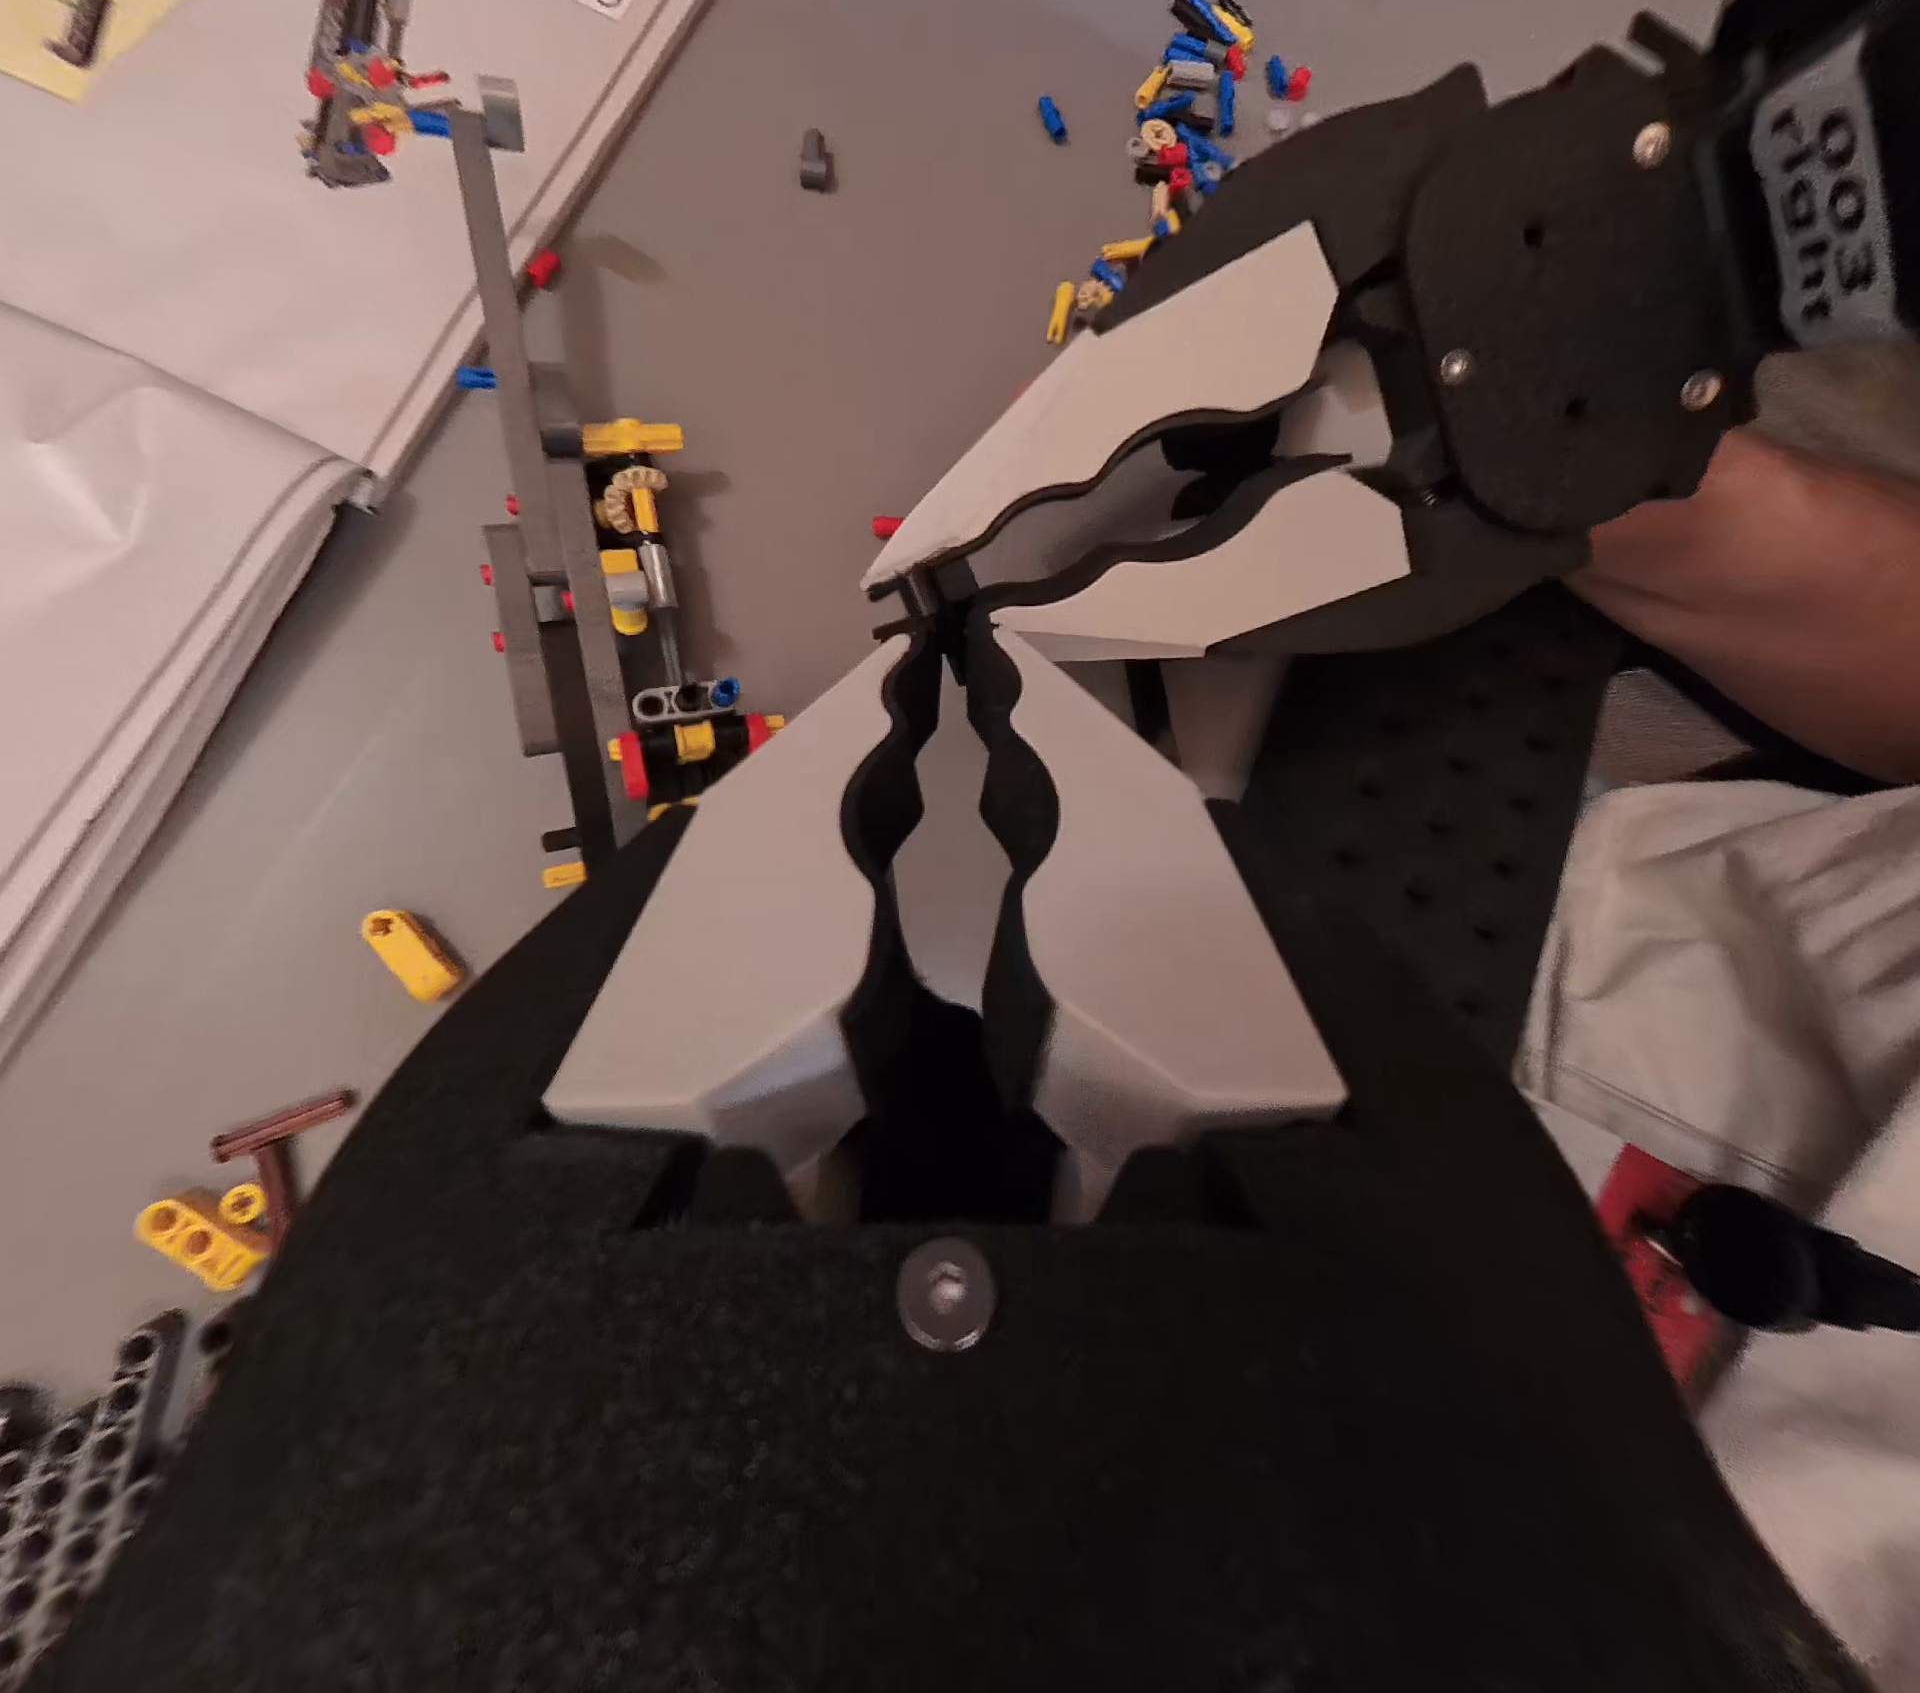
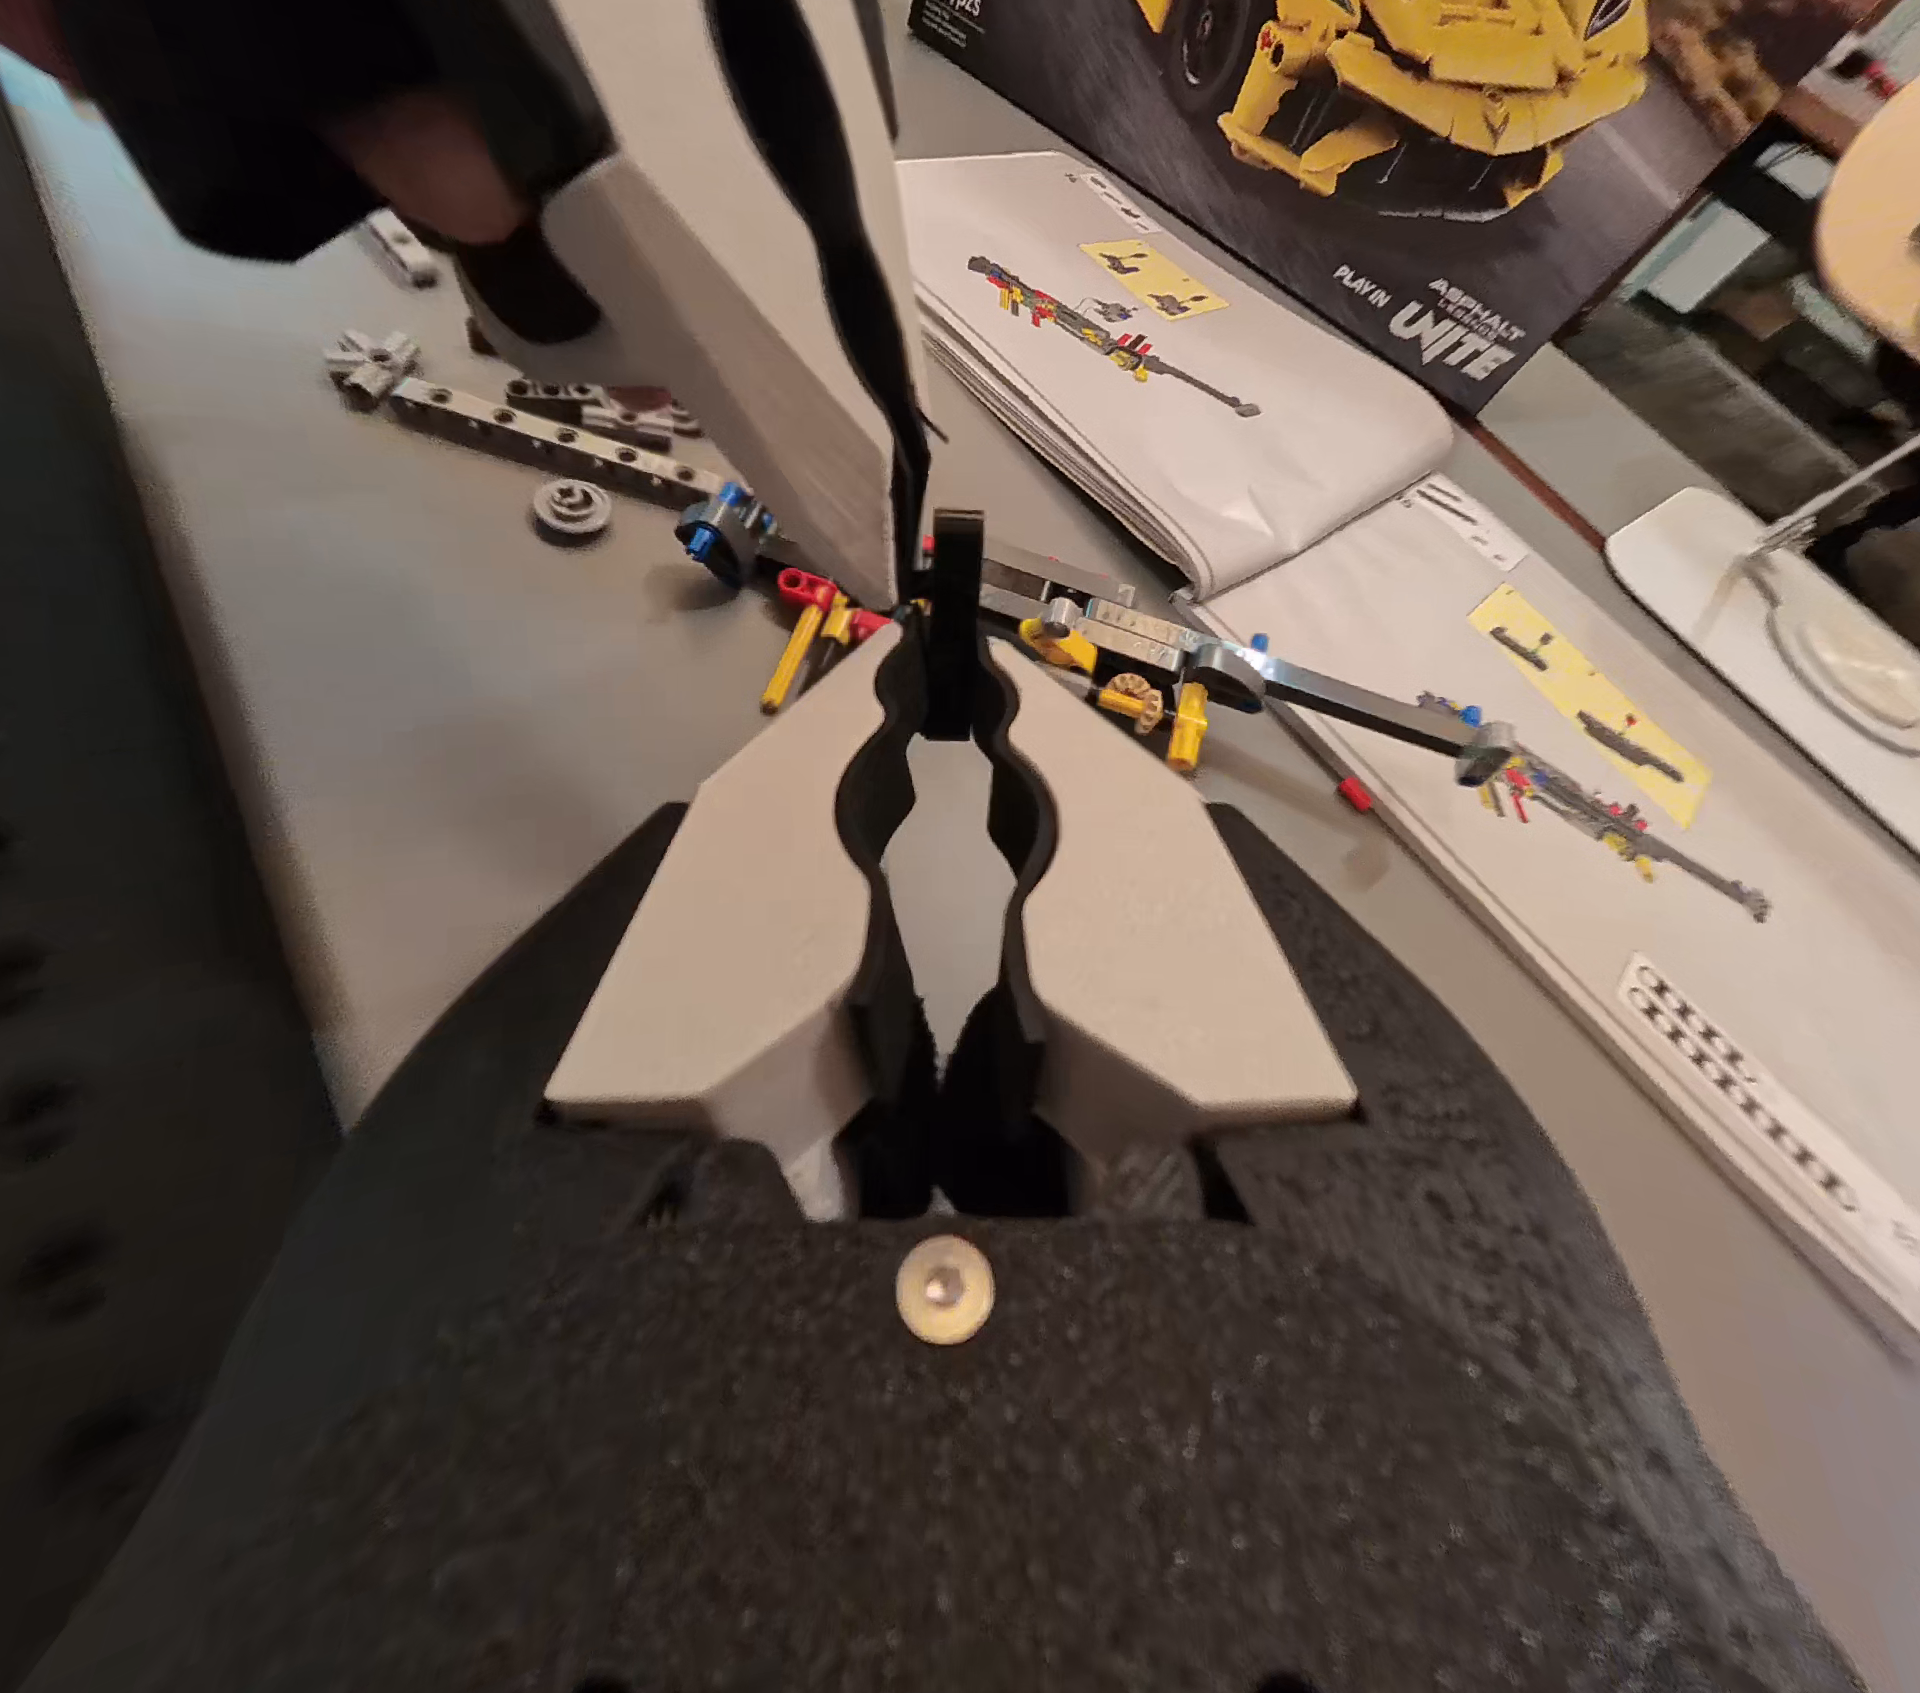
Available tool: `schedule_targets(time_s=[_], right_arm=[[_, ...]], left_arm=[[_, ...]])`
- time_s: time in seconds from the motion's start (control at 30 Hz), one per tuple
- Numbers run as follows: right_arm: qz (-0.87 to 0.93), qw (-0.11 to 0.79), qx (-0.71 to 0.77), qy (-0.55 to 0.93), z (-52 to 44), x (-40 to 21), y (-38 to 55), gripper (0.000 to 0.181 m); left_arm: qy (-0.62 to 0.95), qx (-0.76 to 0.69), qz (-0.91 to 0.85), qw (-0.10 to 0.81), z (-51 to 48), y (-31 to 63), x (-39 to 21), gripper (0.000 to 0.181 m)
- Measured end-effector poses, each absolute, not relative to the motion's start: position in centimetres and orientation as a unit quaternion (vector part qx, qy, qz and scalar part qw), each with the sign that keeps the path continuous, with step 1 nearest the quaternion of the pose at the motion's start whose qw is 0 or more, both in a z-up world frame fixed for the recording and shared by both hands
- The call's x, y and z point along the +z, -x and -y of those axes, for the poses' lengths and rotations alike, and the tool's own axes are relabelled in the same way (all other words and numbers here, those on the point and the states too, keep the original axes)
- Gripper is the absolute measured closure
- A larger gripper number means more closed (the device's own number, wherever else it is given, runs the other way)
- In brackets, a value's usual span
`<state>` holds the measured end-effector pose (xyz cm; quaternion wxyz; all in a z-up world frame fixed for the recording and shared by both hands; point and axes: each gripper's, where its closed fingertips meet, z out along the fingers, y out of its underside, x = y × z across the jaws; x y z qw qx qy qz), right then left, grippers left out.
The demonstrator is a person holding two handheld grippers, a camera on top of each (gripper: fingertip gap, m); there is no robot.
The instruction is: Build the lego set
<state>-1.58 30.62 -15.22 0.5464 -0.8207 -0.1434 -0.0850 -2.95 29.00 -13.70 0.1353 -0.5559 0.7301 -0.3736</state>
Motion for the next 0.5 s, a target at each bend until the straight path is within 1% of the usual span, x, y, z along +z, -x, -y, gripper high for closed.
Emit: schedule_targets(time_s=[0.13, 0.37, 0.5], right_arm=[[0.152, 0.546, -0.106, 0.817, -30.67, -15.05, 1.56, 0.174], [0.186, 0.532, -0.159, 0.811, -30.74, -15.30, 1.56, 0.174], [0.189, 0.531, -0.156, 0.811, -30.74, -15.42, 1.67, 0.174]], left_arm=[[0.561, -0.406, -0.716, 0.088, -28.96, 3.07, -13.54, 0.178], [0.558, -0.417, -0.716, 0.051, -29.02, 3.38, -13.91, 0.177], [0.549, -0.417, -0.724, 0.035, -29.05, 3.50, -14.01, 0.177]])
